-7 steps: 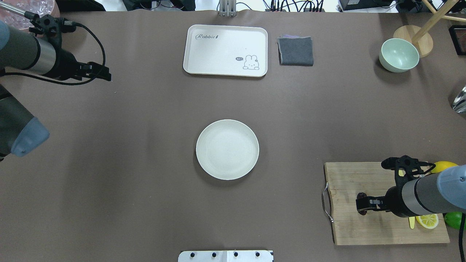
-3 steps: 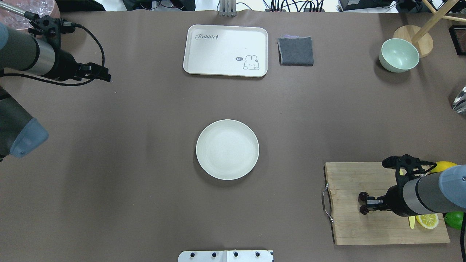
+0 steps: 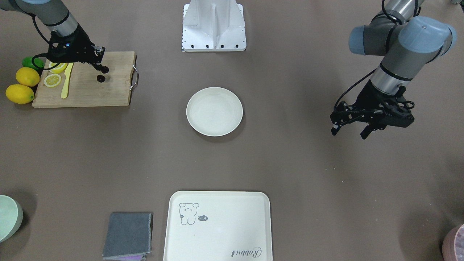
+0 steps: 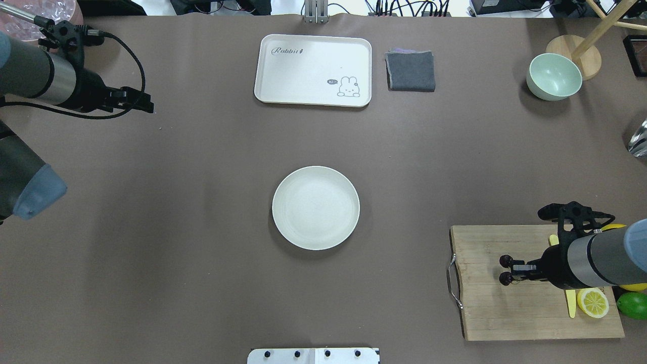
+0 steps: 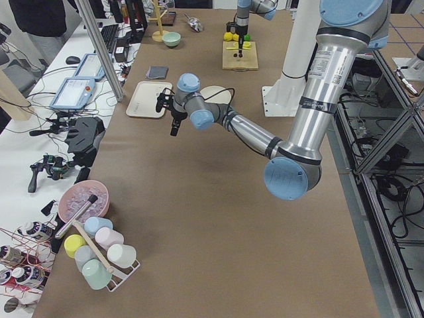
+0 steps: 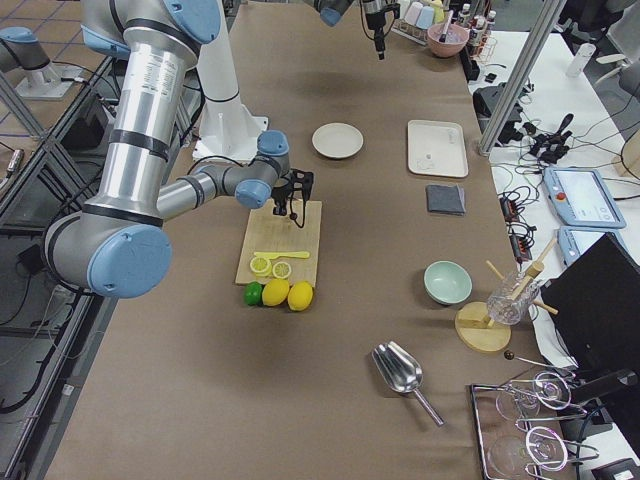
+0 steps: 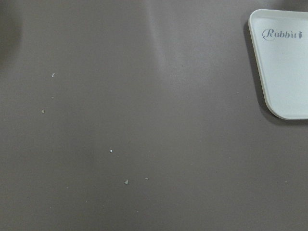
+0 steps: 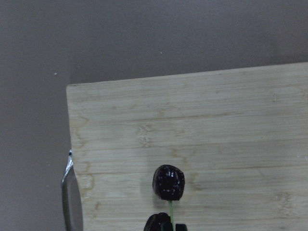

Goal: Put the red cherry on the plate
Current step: 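Grasp the dark cherries on the cutting board with the right gripper, then carry the cherries with the right gripper onto the white plate, release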

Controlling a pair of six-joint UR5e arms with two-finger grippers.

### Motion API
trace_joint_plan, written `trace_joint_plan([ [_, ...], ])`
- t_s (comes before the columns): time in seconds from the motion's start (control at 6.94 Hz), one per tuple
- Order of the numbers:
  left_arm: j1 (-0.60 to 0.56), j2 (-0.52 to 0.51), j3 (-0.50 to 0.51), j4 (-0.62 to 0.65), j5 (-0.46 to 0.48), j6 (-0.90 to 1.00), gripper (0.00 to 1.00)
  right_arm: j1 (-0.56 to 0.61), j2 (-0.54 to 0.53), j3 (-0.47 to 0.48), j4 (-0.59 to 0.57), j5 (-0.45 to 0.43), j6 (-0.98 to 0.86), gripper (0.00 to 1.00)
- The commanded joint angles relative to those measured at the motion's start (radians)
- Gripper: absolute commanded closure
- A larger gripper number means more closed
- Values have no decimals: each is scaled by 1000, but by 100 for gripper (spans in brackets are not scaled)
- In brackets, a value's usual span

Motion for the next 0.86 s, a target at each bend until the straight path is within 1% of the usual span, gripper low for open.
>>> trace_joint_plan([
  [0.0, -8, 14, -2, 2, -4, 15, 2, 97, 66, 4, -4, 89, -14, 100],
  [0.14, -27, 45, -2, 2, -9, 131, 2, 121, 168, -3, -101, 91, -20, 100],
  [0.29, -75, 80, -5, 0, -13, 226, 2, 128, 354, -12, -302, 85, -24, 100],
  [0.43, -124, 109, 1, -1, -51, 288, 2, 125, 584, -66, -505, 71, -24, 100],
  [0.58, -170, 137, 6, 0, -84, 358, 2, 90, 747, -157, -565, 27, -24, 100],
  [0.72, -207, 173, 6, 2, -96, 436, 2, 55, 849, -246, -565, -25, -24, 100],
])
